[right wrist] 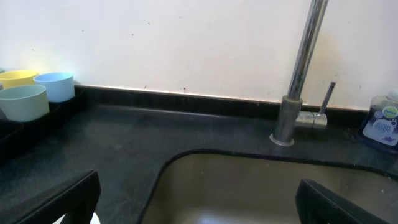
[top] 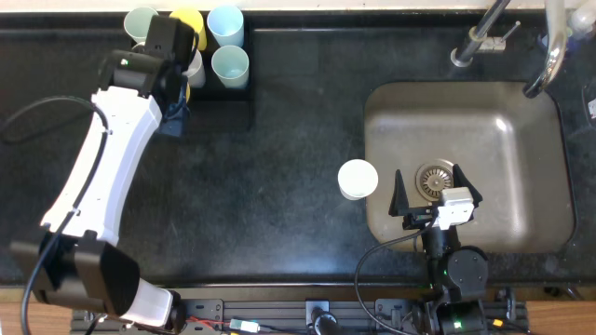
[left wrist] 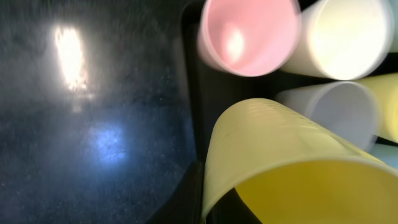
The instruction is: Store Cups
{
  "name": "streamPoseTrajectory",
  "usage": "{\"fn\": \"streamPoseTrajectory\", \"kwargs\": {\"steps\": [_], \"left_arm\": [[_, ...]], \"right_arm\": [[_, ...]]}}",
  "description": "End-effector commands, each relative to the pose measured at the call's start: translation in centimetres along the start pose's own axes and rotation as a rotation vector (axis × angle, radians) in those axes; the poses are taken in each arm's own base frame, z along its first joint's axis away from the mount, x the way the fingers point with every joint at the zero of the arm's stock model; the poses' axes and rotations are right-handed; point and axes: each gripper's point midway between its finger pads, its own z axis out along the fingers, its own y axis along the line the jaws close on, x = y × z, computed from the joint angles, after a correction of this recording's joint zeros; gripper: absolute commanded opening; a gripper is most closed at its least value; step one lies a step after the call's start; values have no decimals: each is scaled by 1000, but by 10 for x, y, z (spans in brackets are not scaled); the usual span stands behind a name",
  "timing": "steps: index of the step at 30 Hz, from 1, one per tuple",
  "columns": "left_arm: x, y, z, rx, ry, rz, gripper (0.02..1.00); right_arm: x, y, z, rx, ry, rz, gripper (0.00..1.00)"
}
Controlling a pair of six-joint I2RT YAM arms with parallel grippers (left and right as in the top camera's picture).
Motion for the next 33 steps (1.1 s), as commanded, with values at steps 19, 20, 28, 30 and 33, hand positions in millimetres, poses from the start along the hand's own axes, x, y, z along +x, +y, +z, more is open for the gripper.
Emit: {"fn": "streamPoseTrajectory", "kwargs": {"steps": [19,20,28,30,33], "left_arm": [[29,3,77,-118,62,-67,34],[28,2,78,-115,59,-69,34],[27,0,90,-120,55,-77,36],[27,0,91,-122,53,-77,36],[25,0,91,-121,42,-76,66]], "right_arm": [[3,0,0,3,0,4,998],[3,0,0,3,0,4,998],[3,0,0,3,0,4,998],[3,0,0,3,0,4,998],[4,0,0,3,1,4,998]]}}
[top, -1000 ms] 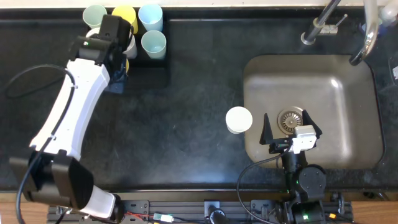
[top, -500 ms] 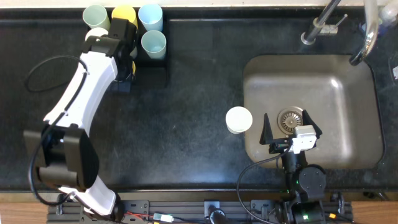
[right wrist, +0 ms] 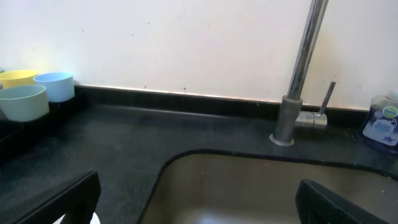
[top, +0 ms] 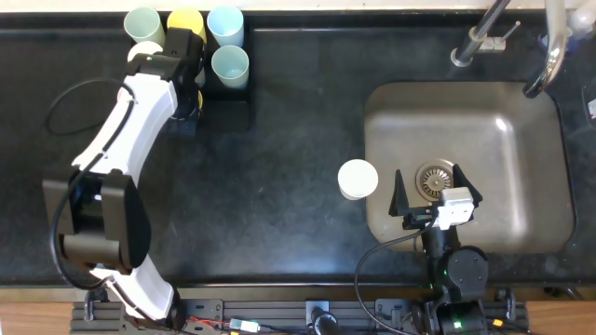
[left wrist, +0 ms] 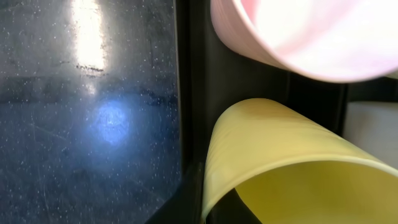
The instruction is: Store Cups
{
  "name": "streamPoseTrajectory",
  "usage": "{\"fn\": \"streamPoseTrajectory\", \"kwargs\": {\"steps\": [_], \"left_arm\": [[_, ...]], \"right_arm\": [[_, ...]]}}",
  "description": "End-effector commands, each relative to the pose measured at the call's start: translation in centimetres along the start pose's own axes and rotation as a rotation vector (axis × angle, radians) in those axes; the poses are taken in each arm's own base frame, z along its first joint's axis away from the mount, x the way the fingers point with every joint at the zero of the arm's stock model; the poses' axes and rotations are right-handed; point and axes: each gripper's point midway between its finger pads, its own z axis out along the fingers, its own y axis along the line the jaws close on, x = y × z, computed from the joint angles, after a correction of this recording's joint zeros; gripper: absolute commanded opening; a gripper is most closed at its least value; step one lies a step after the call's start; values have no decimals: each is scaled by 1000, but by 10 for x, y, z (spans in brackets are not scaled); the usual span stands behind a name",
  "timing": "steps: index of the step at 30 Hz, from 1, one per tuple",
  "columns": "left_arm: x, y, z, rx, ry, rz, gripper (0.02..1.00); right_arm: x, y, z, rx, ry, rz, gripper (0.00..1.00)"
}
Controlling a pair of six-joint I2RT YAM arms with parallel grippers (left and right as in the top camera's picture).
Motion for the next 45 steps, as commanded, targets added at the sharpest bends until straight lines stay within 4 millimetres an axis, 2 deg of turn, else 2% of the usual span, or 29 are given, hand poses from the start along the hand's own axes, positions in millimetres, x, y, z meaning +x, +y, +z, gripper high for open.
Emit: {"fn": "streamPoseTrajectory", "kwargs": {"steps": [1,4,6,8,12,13,14,15,18,19,21,23,24,25,30,38,45], "left_arm": [[-5,1,4,-8,-19,-15,86],[-5,1,4,-7,-21,-15,231],[-10,-1,-3,13,-44,-18,264],[-19,-4,-19,55,-83,-21,338],[-36,0,-70,153,-119,-40,590],[-42,1,-95,216,-127,-42,669],[-46,0,-113,267,-142,-24,717],[-55,-5,-147,381,-191,56,803],[-66,-26,-215,613,-338,341,952],[-65,-34,-237,689,-394,469,976],[-52,-49,-289,907,-537,823,1000],[-39,-47,-323,1098,-661,1040,1000],[-36,-38,-333,1190,-730,1115,1000],[-37,-20,-328,1262,-773,1145,1000],[-38,27,-284,1341,-839,1089,1000],[-35,89,-209,1391,-924,1017,1000],[-33,116,-180,1418,-967,982,1000]], "right_arm": [[3,0,0,3,0,3,991],[3,0,0,3,0,3,996],[3,0,0,3,0,3,998],[3,0,0,3,0,3,998],[3,0,0,3,0,3,998],[3,0,0,3,0,3,998],[3,0,0,3,0,3,996],[3,0,0,3,0,3,998],[3,0,0,3,0,3,998],[3,0,0,3,0,3,998],[3,0,0,3,0,3,998],[3,0,0,3,0,3,996],[3,0,0,3,0,3,998],[3,0,0,3,0,3,998],[3,0,0,3,0,3,998],[3,0,0,3,0,3,996],[3,0,0,3,0,3,996]]}}
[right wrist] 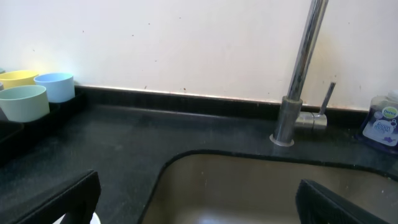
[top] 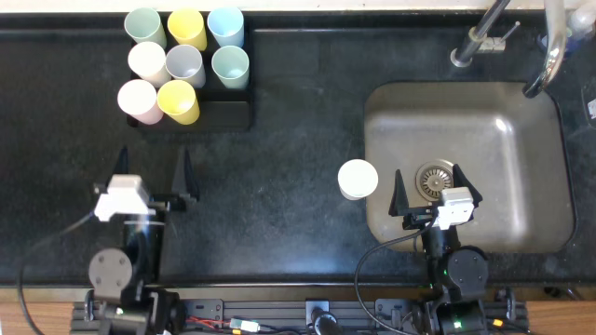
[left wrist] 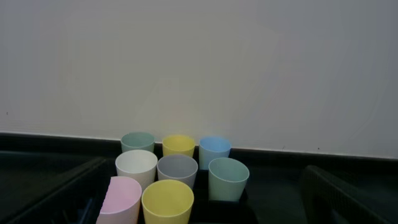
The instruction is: Store Cups
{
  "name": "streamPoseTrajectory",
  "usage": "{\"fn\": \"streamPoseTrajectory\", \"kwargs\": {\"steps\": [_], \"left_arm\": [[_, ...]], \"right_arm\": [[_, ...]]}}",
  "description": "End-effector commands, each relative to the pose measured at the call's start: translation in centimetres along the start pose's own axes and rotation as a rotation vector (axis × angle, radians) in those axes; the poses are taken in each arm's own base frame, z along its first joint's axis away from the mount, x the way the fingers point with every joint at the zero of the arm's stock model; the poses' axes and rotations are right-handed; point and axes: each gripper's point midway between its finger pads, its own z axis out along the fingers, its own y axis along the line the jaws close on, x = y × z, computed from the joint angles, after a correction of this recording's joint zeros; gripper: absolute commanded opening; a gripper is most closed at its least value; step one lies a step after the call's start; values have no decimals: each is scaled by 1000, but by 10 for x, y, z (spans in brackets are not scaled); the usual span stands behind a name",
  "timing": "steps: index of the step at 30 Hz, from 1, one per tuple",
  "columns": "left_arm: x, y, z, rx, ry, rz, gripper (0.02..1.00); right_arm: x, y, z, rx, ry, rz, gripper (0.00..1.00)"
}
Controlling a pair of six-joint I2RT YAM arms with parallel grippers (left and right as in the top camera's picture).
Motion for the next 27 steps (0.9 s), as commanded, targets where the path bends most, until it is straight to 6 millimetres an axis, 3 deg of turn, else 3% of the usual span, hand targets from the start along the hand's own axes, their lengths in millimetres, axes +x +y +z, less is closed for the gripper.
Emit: {"fn": "streamPoseTrajectory", "kwargs": {"steps": [1,9,12,27], "left_arm": [[15,3,-14,7,-35,30,1000],[55,7,-21,2,100,21,1000],[91,11,-28,-12,249,20,1000],[95,11,-28,-16,265,21,1000]], "right_arm": [[4,0,0,3,1,3,998],[3,0,0,3,0,3,998],[4,0,0,3,1,3,998],[4,0,0,3,1,3,998]]}}
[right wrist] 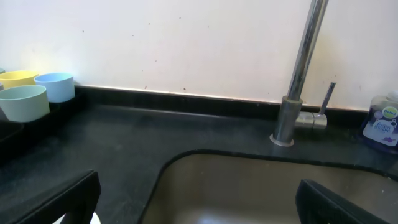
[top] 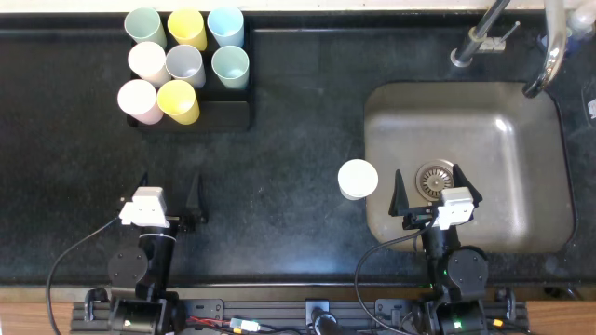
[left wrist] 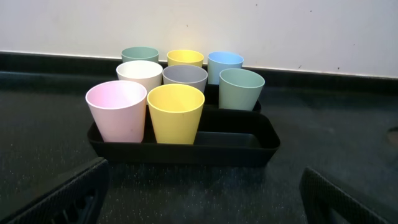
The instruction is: Store Cups
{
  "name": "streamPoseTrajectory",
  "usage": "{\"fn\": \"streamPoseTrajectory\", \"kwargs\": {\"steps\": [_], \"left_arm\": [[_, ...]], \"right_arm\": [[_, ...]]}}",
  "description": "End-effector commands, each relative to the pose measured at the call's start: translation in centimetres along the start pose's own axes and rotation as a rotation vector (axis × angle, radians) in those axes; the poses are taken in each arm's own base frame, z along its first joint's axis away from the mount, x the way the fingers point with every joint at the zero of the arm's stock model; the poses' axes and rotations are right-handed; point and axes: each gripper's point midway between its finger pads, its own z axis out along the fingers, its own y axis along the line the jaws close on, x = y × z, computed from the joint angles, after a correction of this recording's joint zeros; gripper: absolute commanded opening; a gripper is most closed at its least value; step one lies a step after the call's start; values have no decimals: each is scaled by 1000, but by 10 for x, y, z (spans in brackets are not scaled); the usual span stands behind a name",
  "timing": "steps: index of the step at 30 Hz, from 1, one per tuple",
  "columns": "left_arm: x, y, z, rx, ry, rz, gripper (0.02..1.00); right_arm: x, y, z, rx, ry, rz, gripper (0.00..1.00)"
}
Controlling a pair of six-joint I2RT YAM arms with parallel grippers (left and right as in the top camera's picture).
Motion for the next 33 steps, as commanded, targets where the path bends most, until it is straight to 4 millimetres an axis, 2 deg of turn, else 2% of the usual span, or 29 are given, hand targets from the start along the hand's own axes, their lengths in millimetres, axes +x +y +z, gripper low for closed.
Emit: {"fn": "streamPoseTrajectory", "kwargs": {"steps": [1,9,13,16,18,19,22,25,27,30,31,33], "left_arm": [[0,0,0,4,-1,14,1000],[0,0,0,5,-1,14,1000],[0,0,0,4,-1,14,1000],[0,0,0,5,-1,14,1000],[0,0,0,4,-1,14,1000],[0,0,0,4,-1,14,1000],[0,0,0,4,-1,14,1000],[0,0,0,4,-1,14,1000],[0,0,0,5,-1,14,1000],[0,0,0,4,-1,14,1000],[0,0,0,4,-1,14,1000],[0,0,0,4,-1,14,1000]], "right_arm": [[4,0,0,2,1,4,998],[4,1,0,-4,1,4,998],[-2,-6,0,37,-22,2,998],[-24,-4,-1,27,-48,8,998],[-53,-4,-1,25,-23,7,998],[-69,-3,0,16,14,22,996],[-99,4,5,-18,158,64,996],[-112,14,7,-63,391,112,998],[-112,19,7,-78,541,130,996],[-96,29,8,-112,824,151,998],[-81,37,9,-149,952,162,1000],[-59,48,10,-208,1085,183,996]]}}
